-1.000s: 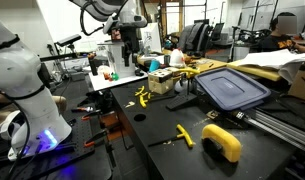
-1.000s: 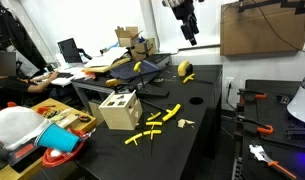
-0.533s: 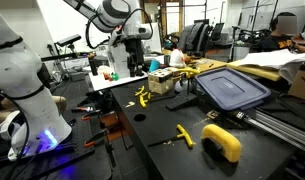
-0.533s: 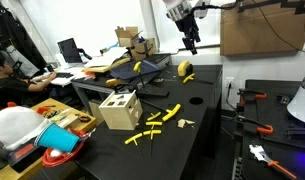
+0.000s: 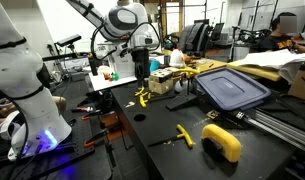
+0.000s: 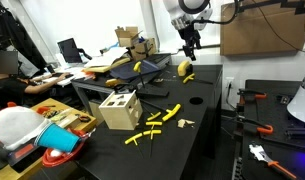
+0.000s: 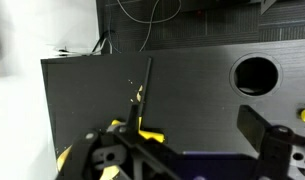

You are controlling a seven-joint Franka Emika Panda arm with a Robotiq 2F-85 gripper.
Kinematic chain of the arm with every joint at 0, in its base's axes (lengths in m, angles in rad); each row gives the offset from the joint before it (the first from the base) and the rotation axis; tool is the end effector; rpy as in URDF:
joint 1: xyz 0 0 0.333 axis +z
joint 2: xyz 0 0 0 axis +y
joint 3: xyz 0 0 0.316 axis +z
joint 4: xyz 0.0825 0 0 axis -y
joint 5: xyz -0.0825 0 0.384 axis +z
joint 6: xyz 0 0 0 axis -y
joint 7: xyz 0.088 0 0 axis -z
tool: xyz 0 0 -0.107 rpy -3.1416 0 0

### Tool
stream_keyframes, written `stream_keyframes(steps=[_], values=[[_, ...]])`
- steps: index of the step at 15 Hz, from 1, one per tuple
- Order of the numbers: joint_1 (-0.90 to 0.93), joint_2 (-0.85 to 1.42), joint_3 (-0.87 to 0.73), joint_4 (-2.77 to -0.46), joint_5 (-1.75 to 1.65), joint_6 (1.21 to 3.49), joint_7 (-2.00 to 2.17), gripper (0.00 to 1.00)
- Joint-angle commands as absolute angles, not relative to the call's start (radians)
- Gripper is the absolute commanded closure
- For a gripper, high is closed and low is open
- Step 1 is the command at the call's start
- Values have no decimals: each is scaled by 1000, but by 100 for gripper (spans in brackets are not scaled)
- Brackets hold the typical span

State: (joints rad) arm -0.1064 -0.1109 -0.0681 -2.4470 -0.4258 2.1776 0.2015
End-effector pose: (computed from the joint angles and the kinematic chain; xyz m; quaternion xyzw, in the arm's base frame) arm 0.4439 -0.0939 0.3323 0.9829 -0.0502 -0.0748 0.1608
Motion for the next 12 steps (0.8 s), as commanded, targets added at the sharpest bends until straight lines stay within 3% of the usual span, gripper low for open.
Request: stream_keyframes(steps=[1, 12], values=[[-142, -77, -115, -2462, -392, 2280, 187, 0], [-191, 85, -200, -2390, -348, 2468, 158, 0]])
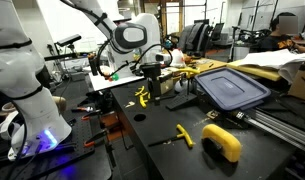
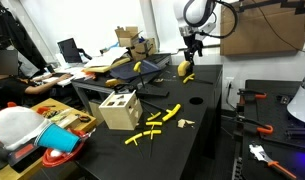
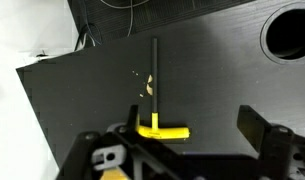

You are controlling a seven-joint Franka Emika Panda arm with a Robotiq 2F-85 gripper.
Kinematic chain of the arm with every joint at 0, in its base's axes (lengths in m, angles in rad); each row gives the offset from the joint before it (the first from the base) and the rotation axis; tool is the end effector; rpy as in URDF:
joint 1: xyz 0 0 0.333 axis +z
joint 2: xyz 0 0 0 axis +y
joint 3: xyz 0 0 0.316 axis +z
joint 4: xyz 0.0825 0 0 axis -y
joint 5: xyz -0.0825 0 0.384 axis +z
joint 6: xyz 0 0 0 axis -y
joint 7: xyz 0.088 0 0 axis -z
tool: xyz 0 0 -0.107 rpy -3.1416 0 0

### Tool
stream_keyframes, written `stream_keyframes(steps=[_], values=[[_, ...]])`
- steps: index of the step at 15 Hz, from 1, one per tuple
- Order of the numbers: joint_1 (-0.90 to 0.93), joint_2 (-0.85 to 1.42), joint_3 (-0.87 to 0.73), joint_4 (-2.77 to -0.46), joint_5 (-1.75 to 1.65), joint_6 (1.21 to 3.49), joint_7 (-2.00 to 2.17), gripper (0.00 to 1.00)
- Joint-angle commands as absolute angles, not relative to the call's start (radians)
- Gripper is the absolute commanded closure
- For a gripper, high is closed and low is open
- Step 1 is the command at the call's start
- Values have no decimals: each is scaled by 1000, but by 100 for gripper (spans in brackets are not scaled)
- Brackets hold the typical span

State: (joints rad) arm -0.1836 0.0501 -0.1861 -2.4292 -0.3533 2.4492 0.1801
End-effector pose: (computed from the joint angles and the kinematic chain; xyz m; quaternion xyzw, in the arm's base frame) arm 0.4513 -0.1755 0.2832 0.9840 -0.1353 -0.0258 0.1128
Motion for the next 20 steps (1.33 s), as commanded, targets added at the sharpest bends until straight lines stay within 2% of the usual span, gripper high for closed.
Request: stream_keyframes(steps=[1, 2, 12, 20], values=[[-190, 85, -203, -2384, -352, 2460, 162, 0], [-180, 56, -201, -2382, -367, 2410, 183, 0], [-196, 170, -211, -2352, -327, 2538, 131, 0], [-316, 382, -155, -2213, -32, 2614, -257, 0]])
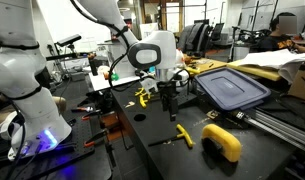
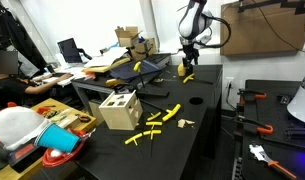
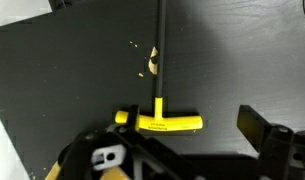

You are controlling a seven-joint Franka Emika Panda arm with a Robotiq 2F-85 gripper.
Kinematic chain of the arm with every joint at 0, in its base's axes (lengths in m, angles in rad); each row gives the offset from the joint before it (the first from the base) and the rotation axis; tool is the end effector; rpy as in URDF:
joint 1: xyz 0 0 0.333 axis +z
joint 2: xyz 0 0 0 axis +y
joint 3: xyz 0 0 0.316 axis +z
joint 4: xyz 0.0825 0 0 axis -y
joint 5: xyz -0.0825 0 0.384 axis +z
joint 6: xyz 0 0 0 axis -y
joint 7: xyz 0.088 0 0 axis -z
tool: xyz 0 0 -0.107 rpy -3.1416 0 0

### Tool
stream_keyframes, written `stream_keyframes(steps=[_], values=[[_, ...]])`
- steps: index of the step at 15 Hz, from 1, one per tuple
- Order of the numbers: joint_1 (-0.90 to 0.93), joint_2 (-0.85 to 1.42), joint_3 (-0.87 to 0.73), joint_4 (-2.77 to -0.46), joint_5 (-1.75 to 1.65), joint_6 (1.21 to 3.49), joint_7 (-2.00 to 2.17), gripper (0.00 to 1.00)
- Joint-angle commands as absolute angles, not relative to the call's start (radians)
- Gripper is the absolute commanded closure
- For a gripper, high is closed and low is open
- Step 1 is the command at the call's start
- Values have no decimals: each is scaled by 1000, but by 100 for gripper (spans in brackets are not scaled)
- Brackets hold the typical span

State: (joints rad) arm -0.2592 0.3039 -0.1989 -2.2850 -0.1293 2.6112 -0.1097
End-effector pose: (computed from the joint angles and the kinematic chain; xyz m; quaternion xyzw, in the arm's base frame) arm 0.4812 -0.2360 0.2243 0.9915 -0.1135 -0.0055 0.0639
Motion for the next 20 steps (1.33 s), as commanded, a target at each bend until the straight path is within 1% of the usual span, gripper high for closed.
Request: stream_keyframes(steps=[1, 9, 17, 18, 19, 20], values=[[-332, 405, -143, -2191, -7, 2604, -299, 0], [-424, 564, -76, -2082, 18, 2596, -468, 0], [-477, 660, -58, -1976, 12, 2586, -480, 0], [-486, 666, -52, -1969, 20, 2585, -482, 25], [-493, 669, -50, -1965, 24, 2582, -480, 28], [-504, 670, -42, -1965, 33, 2585, -484, 34]])
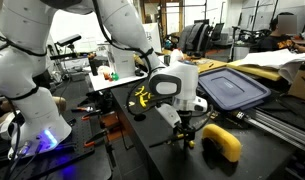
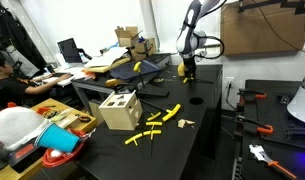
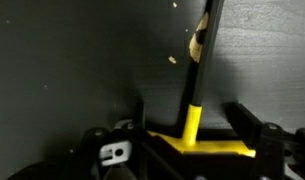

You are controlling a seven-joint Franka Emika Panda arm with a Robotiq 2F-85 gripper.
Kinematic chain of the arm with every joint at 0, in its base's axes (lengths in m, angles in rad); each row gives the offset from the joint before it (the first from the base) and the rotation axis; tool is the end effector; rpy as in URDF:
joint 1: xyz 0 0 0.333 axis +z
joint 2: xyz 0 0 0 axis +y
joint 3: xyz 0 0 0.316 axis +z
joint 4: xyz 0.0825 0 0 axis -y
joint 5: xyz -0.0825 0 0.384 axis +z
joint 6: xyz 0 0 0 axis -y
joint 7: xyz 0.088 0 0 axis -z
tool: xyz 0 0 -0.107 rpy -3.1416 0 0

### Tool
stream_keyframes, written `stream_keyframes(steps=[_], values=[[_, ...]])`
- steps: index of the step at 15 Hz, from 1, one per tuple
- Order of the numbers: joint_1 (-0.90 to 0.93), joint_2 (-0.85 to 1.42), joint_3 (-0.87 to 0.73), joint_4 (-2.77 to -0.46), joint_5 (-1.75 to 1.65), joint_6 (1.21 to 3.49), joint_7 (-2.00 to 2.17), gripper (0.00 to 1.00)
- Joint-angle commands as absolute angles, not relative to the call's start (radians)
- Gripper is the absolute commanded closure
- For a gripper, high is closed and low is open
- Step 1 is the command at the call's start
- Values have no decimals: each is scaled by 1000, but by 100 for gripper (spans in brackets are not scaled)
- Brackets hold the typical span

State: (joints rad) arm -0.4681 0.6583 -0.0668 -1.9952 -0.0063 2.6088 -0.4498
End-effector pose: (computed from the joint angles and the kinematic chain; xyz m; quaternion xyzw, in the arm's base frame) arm 0.5117 -0.3034 0.1220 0.9990 -0.0333 -0.0296 0.0092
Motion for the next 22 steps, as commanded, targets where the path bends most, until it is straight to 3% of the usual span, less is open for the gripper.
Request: stream_keyframes(steps=[1, 9, 22], values=[[-513, 669, -36, -1964, 43, 2585, -488, 44], [-529, 648, -9, -1965, 97, 2551, -484, 100], [-463, 532, 93, -2068, 91, 2574, -536, 97]])
